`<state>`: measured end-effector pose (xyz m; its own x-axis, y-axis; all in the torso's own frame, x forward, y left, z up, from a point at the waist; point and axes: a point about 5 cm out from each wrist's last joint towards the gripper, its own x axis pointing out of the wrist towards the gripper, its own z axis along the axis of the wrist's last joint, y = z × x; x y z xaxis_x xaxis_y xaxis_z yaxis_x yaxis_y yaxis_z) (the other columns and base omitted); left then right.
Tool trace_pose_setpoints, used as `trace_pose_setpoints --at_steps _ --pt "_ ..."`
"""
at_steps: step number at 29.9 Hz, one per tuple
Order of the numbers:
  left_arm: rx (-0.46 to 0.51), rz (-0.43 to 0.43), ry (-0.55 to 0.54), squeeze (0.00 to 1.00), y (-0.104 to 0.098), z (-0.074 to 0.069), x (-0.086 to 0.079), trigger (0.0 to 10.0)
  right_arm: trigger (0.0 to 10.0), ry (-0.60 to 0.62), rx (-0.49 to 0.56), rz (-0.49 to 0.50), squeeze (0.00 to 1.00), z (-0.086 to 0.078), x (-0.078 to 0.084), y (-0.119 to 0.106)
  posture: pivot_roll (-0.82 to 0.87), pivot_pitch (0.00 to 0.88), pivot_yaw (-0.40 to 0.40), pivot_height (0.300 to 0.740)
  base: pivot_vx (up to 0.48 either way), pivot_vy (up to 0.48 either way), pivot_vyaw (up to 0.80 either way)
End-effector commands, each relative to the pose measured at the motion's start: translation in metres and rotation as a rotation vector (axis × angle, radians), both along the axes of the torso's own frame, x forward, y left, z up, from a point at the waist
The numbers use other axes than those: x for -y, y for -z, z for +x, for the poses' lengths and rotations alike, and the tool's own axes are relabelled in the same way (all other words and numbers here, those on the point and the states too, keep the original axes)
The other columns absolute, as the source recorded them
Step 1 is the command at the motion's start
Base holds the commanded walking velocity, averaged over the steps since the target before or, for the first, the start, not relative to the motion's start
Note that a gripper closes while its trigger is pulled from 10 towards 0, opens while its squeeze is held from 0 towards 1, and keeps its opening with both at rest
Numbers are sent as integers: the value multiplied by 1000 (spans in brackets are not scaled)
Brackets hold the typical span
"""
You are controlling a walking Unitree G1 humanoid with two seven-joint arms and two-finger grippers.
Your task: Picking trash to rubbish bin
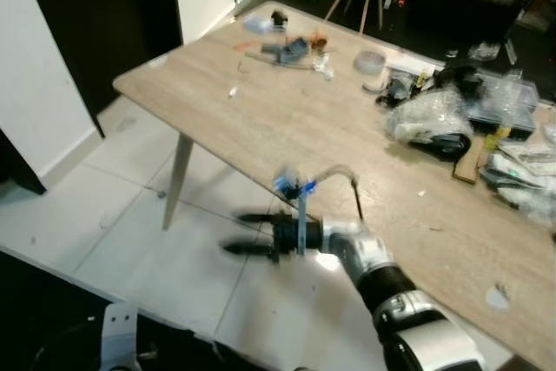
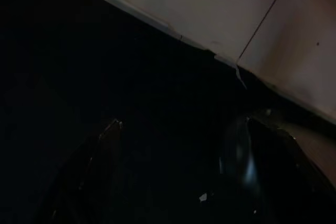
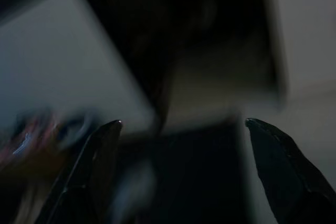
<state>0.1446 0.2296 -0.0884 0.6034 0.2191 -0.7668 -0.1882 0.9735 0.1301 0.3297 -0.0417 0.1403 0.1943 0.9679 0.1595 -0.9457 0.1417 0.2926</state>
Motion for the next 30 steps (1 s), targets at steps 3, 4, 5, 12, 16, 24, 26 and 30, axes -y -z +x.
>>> trace_pose_setpoints --at_steps 3,4,5,12,16,24,26,30 --pt "-62 -6 8 0 7 -16 3 10000 10000 391 -1 154 0 42 21 -42 66 32 -60 740 321 0 0" --pt "-71 -7 11 0 8 -19 4 10000 10000 454 -9 143 0 48 26 -44 66 31 -61 740 319 0 0" --pt "-71 -7 11 0 8 -19 4 10000 10000 454 -9 143 0 48 26 -44 66 31 -61 740 319 0 0" --pt "-108 -16 15 0 13 -30 9 10000 10000 694 27 18 0 59 58 -42 71 37 -68 740 322 0 0" --pt "-110 -17 16 0 13 -31 10 10000 10000 778 56 -34 0 63 61 -42 73 49 -63 740 321 0 0" --pt "-115 -15 19 0 14 -33 10 10000 10000 869 130 -145 0 67 67 -45 74 57 -57 740 322 0 0" --pt "-115 -15 20 0 14 -33 9 10000 10000 882 135 -156 0 68 68 -45 74 57 -57 740 319 0 0" --pt "-117 -13 21 0 14 -33 9 10000 10000 889 144 -162 0 68 67 -45 76 58 -55 740 323 0 0"
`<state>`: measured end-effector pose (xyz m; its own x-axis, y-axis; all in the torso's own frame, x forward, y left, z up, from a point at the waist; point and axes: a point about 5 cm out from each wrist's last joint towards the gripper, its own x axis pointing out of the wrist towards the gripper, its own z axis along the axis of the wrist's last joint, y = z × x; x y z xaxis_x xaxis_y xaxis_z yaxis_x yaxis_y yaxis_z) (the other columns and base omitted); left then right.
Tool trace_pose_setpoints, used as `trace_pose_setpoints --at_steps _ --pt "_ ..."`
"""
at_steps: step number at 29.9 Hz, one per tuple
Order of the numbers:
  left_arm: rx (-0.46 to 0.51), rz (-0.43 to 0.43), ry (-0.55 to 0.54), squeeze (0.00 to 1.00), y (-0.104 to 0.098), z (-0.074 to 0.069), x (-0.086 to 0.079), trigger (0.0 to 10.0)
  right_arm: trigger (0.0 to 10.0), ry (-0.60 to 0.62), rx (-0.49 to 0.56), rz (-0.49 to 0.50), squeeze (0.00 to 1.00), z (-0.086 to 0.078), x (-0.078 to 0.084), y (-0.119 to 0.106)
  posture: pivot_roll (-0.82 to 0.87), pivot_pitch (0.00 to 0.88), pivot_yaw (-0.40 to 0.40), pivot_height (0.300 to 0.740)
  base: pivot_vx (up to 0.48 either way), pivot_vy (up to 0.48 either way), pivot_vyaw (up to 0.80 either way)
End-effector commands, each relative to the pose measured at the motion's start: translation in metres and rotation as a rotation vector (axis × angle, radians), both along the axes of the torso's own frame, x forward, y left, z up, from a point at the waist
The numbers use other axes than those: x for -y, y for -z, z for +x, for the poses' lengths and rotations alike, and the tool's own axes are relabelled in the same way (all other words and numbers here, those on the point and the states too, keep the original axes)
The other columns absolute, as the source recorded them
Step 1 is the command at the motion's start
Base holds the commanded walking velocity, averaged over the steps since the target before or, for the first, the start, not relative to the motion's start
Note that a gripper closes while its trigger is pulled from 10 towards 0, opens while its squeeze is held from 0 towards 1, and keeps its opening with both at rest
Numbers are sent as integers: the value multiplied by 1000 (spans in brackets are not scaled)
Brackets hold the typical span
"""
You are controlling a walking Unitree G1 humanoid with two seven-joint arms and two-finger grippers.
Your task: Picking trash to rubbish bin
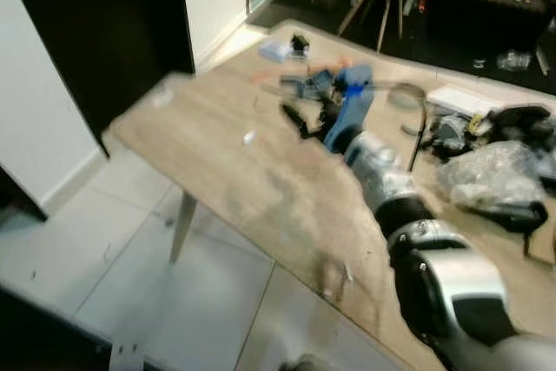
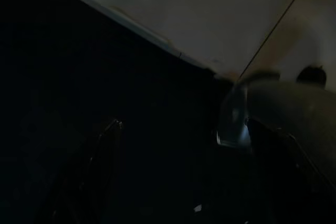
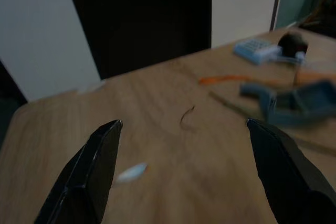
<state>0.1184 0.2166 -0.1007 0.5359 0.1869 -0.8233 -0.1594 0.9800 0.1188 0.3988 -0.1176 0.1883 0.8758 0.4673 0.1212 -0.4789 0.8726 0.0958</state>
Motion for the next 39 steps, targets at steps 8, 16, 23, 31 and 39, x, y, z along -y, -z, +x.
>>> trace_pose_setpoints --at_steps 8,16,23,31,39 --pt "-28 15 7 0 1 -7 -4 10000 10000 -5 16 -43 0 0 -10 2 76 57 -52 740 327 0 0" --pt "-28 17 11 0 1 -7 -4 10000 10000 61 82 -162 0 2 -6 -4 76 56 -50 740 330 0 0" --pt "-27 17 15 0 1 -6 -4 10000 10000 123 124 -221 0 5 1 -12 78 55 -49 740 331 0 0" --pt "-22 5 1 0 1 -6 -3 10000 10000 251 65 -414 0 7 14 3 84 62 -49 740 122 0 0" --pt "-38 2 12 0 3 -12 -3 10000 10000 303 -77 -480 0 8 28 16 86 63 -49 740 0 0 0"
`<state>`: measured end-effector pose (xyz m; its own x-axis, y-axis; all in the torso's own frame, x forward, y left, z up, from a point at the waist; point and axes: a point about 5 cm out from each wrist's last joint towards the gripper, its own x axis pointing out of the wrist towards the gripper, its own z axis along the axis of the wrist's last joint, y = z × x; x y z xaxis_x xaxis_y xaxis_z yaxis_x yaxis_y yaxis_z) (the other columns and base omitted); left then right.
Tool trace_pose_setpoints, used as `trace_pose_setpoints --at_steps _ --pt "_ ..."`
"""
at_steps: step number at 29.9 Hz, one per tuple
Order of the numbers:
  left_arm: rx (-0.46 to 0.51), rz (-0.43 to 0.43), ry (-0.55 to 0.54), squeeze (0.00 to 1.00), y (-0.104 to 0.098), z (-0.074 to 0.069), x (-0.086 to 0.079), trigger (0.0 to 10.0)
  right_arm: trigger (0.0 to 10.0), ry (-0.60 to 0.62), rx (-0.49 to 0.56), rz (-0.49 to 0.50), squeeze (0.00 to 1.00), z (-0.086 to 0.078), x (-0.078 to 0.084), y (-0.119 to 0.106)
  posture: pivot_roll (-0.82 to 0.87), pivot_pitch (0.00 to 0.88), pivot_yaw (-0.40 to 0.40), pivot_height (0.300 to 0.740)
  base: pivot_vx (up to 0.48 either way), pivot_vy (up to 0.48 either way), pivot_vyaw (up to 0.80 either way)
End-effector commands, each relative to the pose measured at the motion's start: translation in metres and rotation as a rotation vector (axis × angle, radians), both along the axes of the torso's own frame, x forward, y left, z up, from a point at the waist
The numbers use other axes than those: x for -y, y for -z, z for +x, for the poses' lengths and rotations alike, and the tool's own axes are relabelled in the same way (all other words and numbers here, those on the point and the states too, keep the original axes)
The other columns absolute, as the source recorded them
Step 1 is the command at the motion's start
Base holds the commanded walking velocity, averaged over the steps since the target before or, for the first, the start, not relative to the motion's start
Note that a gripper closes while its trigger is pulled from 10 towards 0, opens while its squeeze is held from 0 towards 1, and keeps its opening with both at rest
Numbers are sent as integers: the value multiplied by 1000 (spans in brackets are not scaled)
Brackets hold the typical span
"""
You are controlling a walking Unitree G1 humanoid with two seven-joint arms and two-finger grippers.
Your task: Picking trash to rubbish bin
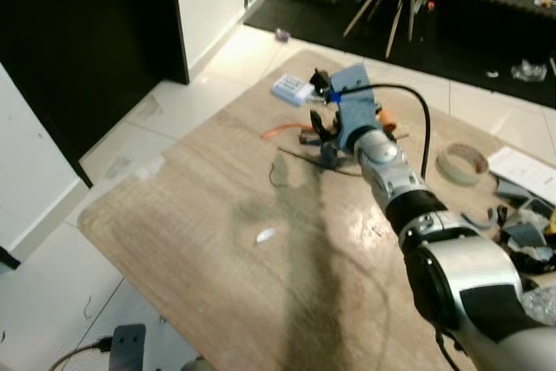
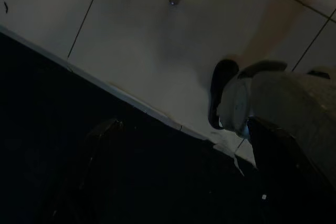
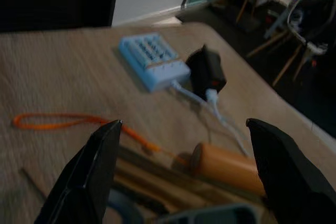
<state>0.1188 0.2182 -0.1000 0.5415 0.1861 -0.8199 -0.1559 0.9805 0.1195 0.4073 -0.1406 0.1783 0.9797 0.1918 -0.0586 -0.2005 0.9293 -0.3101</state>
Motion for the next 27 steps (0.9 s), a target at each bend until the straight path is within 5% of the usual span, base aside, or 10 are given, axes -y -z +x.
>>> trace_pose_setpoints --at_steps 1,13,27 --pt "-44 1 8 0 4 -12 -2 10000 10000 10 -51 -22 0 -1 5 6 86 63 -49 740 0 0 0" --pt "-52 -1 48 0 4 -13 0 10000 10000 67 -236 -58 0 1 12 13 85 51 -43 740 0 0 0" --pt "-57 -8 71 0 5 -14 4 10000 10000 -16 -433 83 0 -12 1 44 83 62 -35 740 0 0 0"
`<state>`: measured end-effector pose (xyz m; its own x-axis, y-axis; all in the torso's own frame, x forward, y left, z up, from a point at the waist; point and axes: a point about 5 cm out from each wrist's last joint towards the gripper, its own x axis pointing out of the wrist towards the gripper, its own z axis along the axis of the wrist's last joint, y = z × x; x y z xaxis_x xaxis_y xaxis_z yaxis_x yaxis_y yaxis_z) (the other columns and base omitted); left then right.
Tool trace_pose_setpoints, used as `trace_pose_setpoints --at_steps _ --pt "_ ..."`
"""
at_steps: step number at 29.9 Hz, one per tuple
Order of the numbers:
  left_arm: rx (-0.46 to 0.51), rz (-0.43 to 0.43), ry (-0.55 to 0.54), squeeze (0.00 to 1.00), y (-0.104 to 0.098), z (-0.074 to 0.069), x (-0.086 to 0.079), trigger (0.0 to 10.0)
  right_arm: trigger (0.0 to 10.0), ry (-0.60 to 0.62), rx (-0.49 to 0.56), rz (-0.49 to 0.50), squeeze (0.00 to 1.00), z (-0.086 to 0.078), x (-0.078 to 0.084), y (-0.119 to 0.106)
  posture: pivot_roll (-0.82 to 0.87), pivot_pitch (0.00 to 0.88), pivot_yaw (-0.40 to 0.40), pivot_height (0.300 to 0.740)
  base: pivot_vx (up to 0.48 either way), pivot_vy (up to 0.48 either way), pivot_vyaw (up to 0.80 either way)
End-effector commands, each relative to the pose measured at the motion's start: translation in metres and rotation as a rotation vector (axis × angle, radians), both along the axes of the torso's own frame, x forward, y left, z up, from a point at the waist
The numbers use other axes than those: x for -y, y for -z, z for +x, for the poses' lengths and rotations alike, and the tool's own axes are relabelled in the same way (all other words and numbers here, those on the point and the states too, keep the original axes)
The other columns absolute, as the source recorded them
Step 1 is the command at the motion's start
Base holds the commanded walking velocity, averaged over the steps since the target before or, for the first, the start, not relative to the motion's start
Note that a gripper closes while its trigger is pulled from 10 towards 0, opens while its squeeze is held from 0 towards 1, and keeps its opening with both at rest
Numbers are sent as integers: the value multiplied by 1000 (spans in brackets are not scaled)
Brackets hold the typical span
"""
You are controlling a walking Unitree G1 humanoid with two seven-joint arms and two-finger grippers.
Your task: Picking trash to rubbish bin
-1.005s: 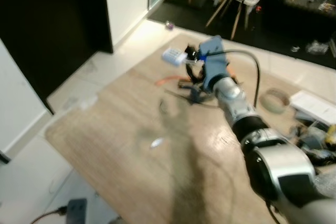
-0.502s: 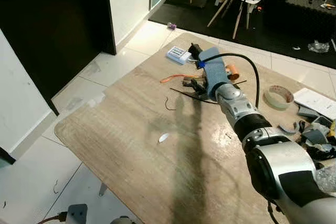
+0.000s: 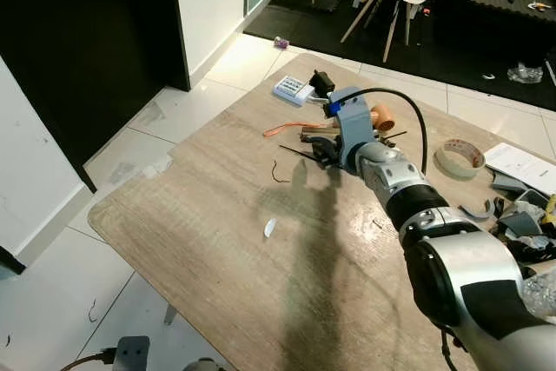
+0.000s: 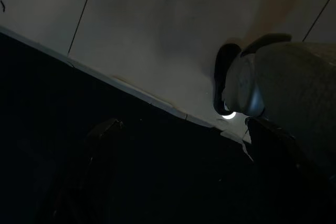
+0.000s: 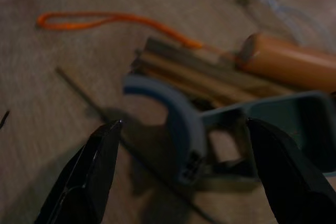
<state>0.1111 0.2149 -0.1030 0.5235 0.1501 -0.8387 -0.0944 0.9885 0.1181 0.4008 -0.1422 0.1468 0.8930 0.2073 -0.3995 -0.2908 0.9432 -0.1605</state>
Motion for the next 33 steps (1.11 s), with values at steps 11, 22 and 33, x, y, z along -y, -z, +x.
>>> trace_pose_setpoints --at_steps 11,22,33 --pt "-24 -1 0 0 2 -8 0 10000 10000 -10 -109 14 0 -10 1 22 87 62 -38 740 0 0 0" --pt "-23 -1 -5 0 2 -8 -1 10000 0 -3 -144 24 0 -15 3 32 85 60 -32 740 0 0 0" --pt "-20 1 4 0 2 -6 -2 10000 0 -37 -118 37 0 -15 -4 33 82 59 -27 740 0 0 0"
